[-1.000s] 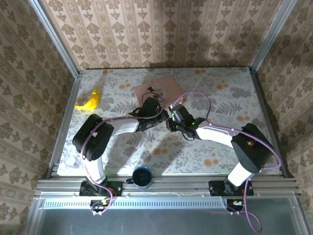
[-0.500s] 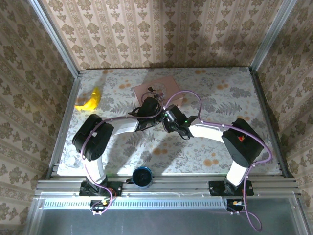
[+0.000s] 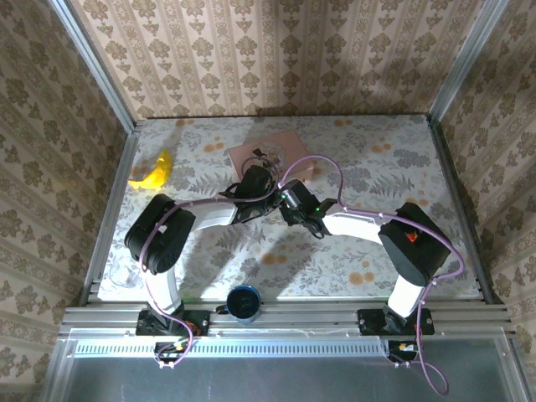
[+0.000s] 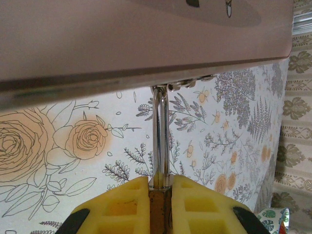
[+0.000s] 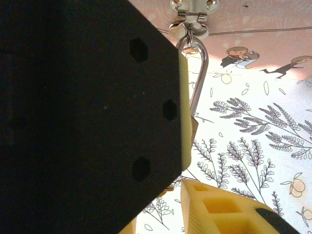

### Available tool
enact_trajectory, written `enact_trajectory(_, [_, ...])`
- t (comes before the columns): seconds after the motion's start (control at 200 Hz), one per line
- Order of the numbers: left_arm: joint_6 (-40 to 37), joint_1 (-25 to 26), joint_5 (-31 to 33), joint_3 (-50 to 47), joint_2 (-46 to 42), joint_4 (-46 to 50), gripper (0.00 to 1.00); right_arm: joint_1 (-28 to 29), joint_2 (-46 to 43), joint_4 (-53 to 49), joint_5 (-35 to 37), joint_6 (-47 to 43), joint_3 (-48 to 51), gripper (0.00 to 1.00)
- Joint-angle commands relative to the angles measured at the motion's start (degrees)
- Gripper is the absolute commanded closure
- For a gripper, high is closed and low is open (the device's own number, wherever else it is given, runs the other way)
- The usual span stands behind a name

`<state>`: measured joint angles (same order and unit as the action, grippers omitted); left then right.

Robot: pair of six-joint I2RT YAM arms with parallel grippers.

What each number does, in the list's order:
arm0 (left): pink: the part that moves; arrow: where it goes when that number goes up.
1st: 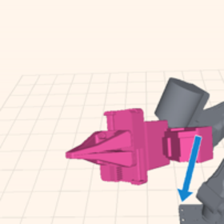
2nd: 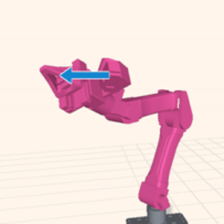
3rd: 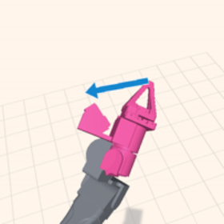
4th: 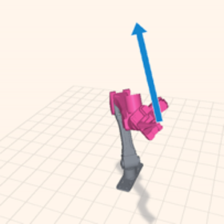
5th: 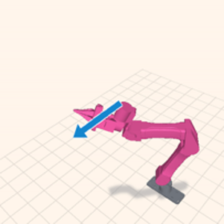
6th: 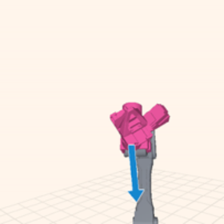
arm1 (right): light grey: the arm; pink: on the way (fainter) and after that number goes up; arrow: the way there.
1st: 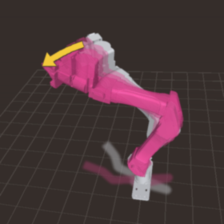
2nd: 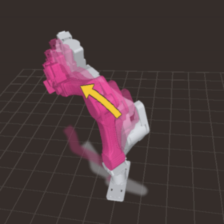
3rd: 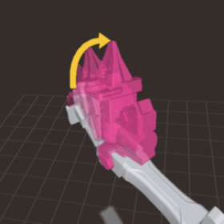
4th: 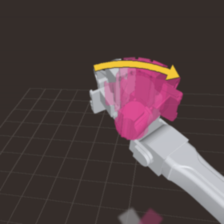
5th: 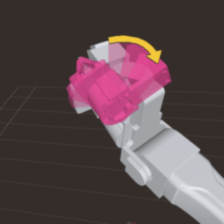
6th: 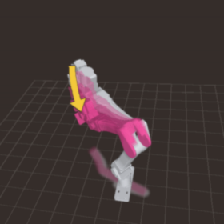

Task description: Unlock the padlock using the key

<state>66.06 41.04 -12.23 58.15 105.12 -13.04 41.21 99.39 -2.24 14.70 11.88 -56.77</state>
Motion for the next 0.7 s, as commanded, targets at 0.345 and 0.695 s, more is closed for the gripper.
enact_trajectory(0.345, [1.8,1.4,-6.9,-0.8,1.8,-1.3,1.00,0.4,5.3,15.7,5.1,-3.1,1.5,0.81])
enact_trajectory(0.695, [1.5,1.4,-6.9,-1.2,1.5,-1.6,1.00,-4.1,4.5,14.5,-5.6,2.7,0.4,0.96])
